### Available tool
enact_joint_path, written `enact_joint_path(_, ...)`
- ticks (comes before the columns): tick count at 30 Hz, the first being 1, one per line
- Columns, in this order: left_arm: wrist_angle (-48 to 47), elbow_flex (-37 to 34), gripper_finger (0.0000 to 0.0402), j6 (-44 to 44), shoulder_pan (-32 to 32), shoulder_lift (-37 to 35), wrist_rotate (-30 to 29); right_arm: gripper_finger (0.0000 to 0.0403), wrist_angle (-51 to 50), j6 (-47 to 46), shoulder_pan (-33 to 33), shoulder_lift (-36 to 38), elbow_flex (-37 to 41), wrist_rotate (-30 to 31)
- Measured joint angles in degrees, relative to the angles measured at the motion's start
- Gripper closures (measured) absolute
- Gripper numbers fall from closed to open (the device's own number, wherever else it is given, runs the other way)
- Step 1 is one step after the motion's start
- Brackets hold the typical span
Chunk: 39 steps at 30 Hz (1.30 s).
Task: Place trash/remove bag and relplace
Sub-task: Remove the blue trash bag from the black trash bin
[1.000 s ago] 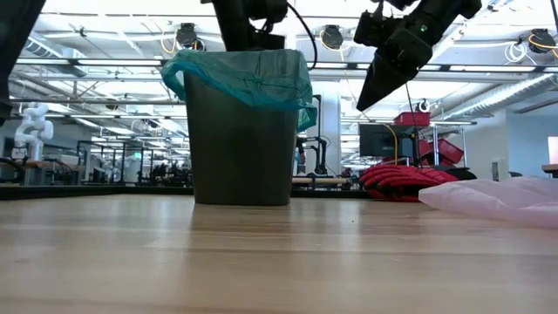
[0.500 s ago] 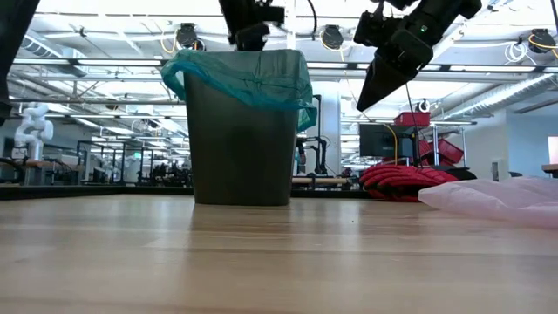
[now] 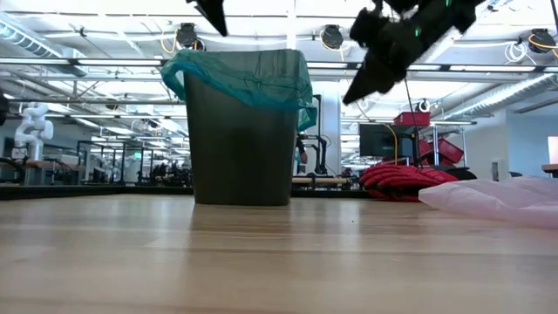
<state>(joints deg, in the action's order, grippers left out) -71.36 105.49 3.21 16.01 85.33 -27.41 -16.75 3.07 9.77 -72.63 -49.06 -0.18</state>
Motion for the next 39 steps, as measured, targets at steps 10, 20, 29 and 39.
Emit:
enact_joint_path(10,23.4,-28.3,0.04,-7.0,-0.1,-22.7,0.4,0.0403,19.4,-8.2,3.8,4.1,13.8,-3.1)
enact_joint_path(20,49.4,-54.0,0.0401,-8.8,0.1,-35.0,3.4,0.0403,41.4,-12.2,5.4,11.2,23.4,-11.8)
enact_joint_path(29,56.4,-62.6,0.0401,-8.8,0.1,-37.4,4.0,0.0403,43.6,-4.9,2.3,10.0,25.1,-4.9)
enact_joint_path(39,57.4,-65.3,0.0401,-10.4,0.1,-37.5,4.0,0.04,43.5,8.7,-1.1,10.0,25.1,3.2)
